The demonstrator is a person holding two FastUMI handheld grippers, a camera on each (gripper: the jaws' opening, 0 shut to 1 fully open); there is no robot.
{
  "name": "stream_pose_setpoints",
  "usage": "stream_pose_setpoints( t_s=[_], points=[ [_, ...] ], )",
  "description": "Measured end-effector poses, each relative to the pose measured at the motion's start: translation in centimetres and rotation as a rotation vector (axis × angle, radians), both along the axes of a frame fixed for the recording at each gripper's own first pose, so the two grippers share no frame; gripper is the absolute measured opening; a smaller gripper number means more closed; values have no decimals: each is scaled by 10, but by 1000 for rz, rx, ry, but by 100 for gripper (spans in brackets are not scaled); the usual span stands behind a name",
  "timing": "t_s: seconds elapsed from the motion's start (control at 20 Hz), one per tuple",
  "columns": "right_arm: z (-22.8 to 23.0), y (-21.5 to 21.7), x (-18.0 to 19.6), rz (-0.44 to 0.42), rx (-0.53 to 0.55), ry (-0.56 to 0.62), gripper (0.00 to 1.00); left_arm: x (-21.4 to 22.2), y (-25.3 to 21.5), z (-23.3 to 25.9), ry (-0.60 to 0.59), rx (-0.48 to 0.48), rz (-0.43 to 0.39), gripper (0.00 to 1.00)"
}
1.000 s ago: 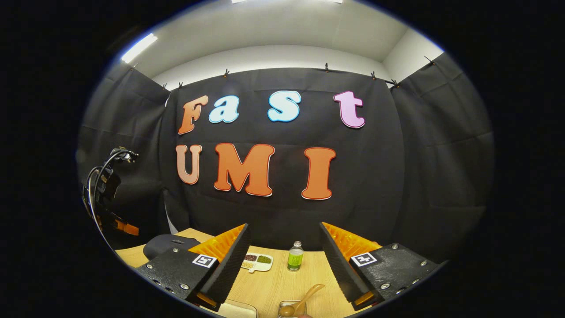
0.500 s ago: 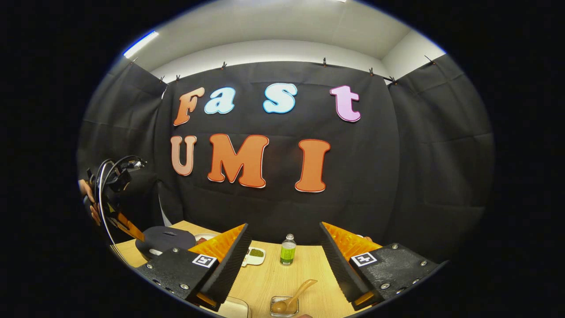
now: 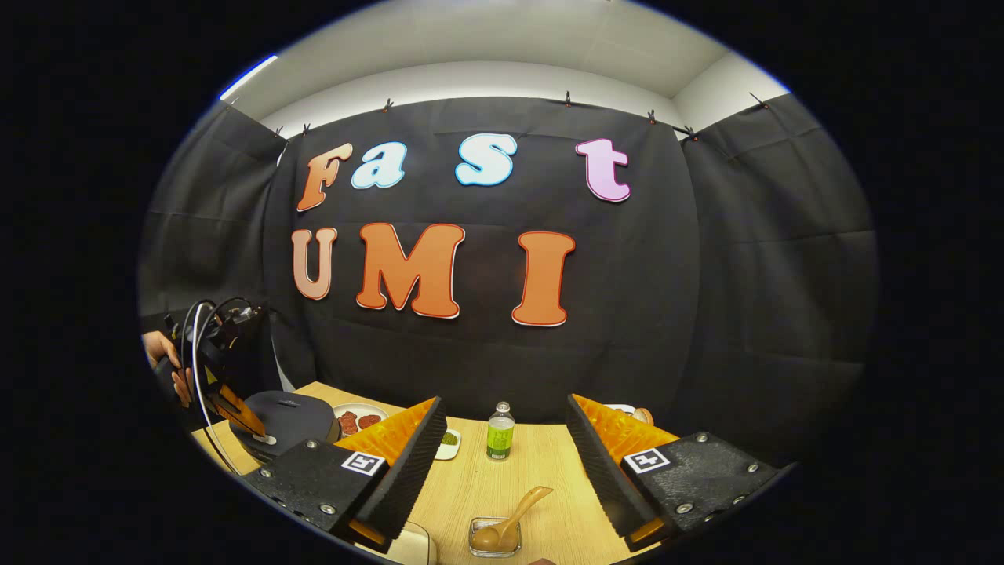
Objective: Close the left gripper, press the button to open the rice cooker; take a wooden spoon from the chopstick holder with the right hand, scoop a spoonful of rice and pour it into the rice cooker, then put the wooden spoon back into the chopstick holder.
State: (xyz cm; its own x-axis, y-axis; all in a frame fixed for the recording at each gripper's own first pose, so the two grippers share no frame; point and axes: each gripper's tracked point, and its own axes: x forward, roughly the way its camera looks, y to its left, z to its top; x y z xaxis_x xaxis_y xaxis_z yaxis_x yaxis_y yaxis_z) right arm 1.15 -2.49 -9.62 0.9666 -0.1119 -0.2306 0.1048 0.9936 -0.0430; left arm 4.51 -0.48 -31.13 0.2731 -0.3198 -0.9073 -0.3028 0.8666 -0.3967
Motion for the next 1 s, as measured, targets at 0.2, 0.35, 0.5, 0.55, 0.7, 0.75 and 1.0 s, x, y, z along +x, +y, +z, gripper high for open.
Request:
stream_pose_setpoints(
  t_s=[0.2, 0.35, 0.5, 0.55, 0.7, 0.75, 1.0],
  points=[
    [-5, 2, 3, 10, -13, 21, 95, 1, -2, -8, -9, 23, 0, 6],
    [-6, 7, 9, 19, -15, 29, 95, -4, 0, -11, -11, 52, 1, 6],
    [-8, 16, 13, 36, -15, 38, 95, -5, -2, -16, -35, 80, -8, 6],
    [-8, 19, 13, 42, -15, 40, 95, -6, -1, -14, -58, 96, -3, 6],
    [-5, 31, 12, 59, -25, 38, 95, -4, -1, -11, -85, 123, -17, 6],
    [-3, 34, 12, 65, -33, 36, 95, -3, -3, -9, -109, 133, -35, 6],
    [-8, 49, 6, 70, -39, 64, 95, 9, 1, 23, -336, 323, -167, 6]
  ],
)
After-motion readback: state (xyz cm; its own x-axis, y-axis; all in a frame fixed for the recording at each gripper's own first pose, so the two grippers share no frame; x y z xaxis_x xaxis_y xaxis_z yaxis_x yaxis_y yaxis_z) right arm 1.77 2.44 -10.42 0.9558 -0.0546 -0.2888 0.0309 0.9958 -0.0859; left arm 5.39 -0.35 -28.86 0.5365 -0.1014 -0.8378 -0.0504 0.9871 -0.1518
